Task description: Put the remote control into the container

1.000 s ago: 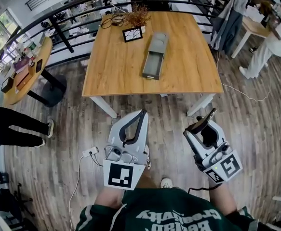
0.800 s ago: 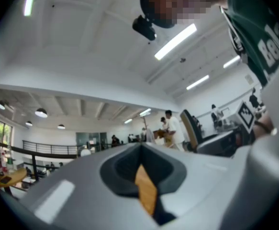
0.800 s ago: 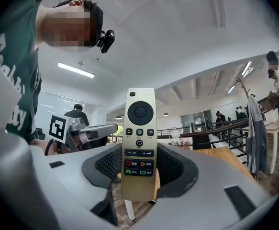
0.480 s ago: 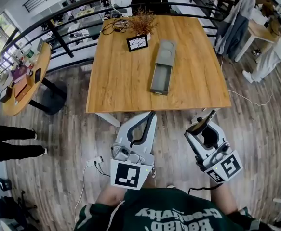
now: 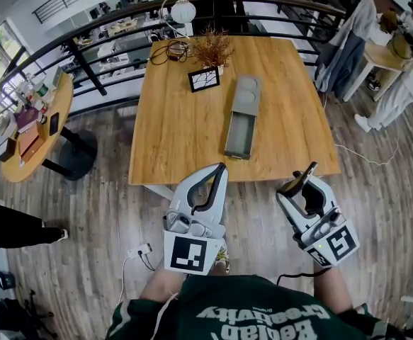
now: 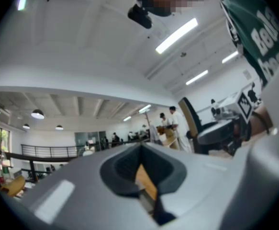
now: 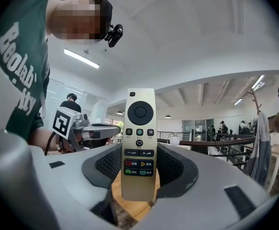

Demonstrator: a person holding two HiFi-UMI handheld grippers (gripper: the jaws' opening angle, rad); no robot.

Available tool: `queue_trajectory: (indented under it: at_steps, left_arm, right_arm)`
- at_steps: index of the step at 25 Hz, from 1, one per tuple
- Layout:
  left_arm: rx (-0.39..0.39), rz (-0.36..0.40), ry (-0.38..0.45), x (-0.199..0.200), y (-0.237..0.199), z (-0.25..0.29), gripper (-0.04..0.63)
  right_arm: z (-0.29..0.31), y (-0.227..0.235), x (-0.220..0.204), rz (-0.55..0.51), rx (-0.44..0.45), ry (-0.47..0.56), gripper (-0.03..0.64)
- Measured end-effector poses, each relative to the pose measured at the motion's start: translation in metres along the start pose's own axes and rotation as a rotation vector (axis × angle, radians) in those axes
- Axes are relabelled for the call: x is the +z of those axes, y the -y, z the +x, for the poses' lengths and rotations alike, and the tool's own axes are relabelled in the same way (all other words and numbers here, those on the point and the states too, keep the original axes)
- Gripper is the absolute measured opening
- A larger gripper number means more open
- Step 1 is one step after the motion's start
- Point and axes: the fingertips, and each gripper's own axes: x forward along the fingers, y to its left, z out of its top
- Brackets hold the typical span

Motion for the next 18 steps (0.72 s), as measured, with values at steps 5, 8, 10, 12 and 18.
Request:
queue_trajectory:
  at_steps: [5, 8, 10, 12, 18]
  left_arm:
    - [-0.006, -0.01, 0.014, -0.001, -0.018, 0.011, 0.0]
    - [-0.005, 0.017, 0.024, 0.001, -0.032, 0.013, 0.0]
    - [0.006, 0.035, 0.032, 0.001, -0.046, 0.011, 0.0]
    - [0.022, 0.031, 0.04, 0.002, -0.06, 0.009, 0.0]
    - [0.039, 0.012, 0.055, 0.0, -0.078, 0.013, 0.0]
  right_arm:
    - [0.019, 0.007, 0.004, -0.018, 0.0, -0.002, 0.213]
    - [0.03, 0.008, 0.008, -0.048, 0.001, 0.001, 0.213]
    - [0.039, 0.007, 0.009, -0.067, 0.004, 0.001, 0.213]
    - [0.049, 0.007, 0.011, -0.074, -0.001, 0.008, 0.213]
    - [0.068, 0.011, 0.012, -0.075, -0.031, 0.018, 0.213]
